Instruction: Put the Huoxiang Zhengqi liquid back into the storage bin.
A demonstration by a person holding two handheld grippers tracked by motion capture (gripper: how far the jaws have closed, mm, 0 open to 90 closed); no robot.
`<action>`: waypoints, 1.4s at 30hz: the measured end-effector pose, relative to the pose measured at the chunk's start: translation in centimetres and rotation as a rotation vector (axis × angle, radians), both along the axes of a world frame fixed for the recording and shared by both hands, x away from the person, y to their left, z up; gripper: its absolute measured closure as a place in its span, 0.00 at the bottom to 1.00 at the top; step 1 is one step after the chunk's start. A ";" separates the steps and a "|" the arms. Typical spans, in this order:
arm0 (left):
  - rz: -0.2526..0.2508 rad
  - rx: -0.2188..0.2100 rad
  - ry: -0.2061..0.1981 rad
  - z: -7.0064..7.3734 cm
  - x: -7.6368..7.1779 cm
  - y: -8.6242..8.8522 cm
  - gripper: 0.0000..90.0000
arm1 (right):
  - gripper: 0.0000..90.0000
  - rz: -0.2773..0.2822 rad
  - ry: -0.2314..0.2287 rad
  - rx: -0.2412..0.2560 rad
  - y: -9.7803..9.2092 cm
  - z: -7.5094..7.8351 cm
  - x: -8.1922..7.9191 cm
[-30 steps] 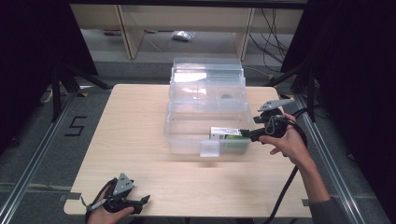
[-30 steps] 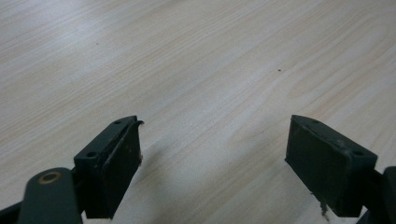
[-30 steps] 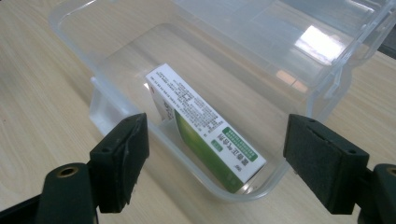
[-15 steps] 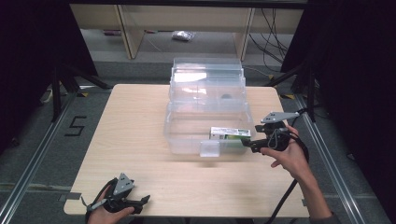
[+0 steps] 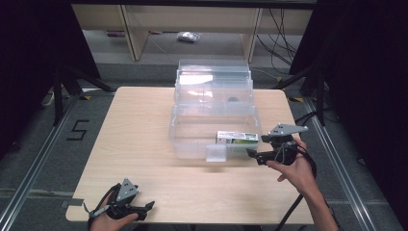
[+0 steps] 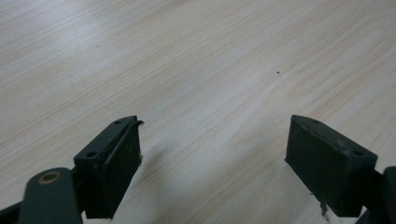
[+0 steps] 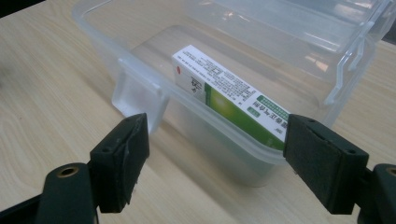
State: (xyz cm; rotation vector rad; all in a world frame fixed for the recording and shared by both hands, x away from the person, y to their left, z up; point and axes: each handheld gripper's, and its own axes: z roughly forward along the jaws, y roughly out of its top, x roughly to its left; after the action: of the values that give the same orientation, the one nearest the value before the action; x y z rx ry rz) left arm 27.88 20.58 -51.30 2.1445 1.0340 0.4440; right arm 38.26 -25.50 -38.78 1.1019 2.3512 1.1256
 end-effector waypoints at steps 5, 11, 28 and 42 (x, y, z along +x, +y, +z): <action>0.002 0.006 0.000 0.1 0.0 0.0 0.19 | 0.26 0.005 -0.016 0.006 0.5 -0.3 -0.4; 0.002 0.005 -0.001 0.1 0.0 0.0 0.19 | 0.25 0.022 -0.013 -0.005 1.0 -0.5 -1.0; 0.007 -0.021 -0.004 0.0 -0.1 -0.1 0.19 | 0.23 0.067 -0.023 -0.021 2.7 -1.6 -2.4; 0.004 -0.003 -0.006 0.1 -0.1 0.0 0.19 | 0.23 0.078 -0.014 -0.007 2.8 -2.8 -3.5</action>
State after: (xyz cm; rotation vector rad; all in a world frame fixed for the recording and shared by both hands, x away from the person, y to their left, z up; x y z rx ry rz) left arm 27.82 20.56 -51.21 2.1376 1.0351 0.4500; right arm 34.81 -22.72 -41.55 1.0048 2.4047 1.1474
